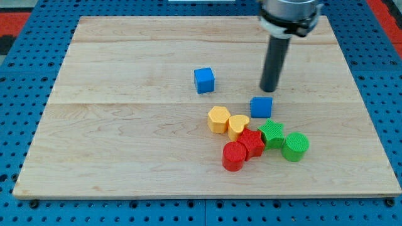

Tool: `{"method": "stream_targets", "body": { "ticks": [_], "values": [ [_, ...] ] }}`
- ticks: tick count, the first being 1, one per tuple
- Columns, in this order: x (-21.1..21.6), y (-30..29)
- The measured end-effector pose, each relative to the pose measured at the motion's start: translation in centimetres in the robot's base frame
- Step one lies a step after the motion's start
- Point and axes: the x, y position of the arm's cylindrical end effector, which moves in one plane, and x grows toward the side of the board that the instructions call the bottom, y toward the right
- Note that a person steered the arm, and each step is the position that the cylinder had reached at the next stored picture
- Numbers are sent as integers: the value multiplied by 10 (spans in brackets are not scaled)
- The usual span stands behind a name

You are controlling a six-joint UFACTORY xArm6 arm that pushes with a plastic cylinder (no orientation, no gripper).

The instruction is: Separate the green blocks from each other

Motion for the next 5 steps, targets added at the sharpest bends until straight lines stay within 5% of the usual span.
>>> {"method": "stream_targets", "body": {
  "ticks": [2, 4, 5],
  "values": [
    [100, 66],
    [134, -41],
    [133, -45]
  ]
}}
